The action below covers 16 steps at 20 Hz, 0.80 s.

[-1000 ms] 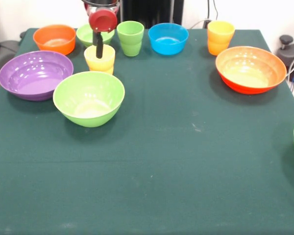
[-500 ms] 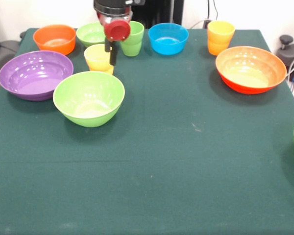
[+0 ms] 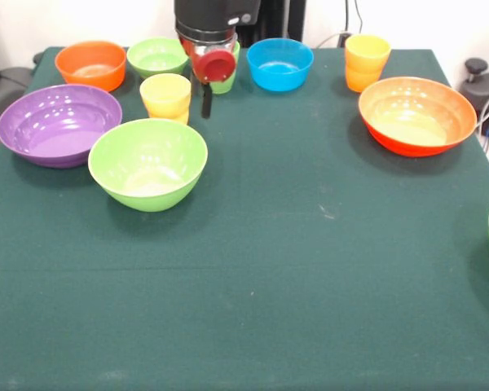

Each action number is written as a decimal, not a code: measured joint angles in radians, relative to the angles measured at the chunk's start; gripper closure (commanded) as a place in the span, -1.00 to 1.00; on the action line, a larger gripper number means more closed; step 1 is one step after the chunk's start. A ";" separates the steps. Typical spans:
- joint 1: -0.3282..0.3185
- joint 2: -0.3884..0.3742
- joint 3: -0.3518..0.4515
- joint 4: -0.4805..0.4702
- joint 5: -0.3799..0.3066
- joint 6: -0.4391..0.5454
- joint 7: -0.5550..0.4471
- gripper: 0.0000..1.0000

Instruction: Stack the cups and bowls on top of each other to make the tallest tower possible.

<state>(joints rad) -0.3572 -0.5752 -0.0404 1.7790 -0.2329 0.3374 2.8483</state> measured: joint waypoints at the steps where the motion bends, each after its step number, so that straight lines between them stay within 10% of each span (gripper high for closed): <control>1: -0.005 0.010 0.000 -0.002 0.000 -0.008 0.000 -1.00; 16: -0.120 -0.016 0.030 -0.002 0.000 -0.041 0.000 -1.00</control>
<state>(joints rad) -0.4767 -0.5908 -0.0101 1.7771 -0.2333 0.2968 2.8483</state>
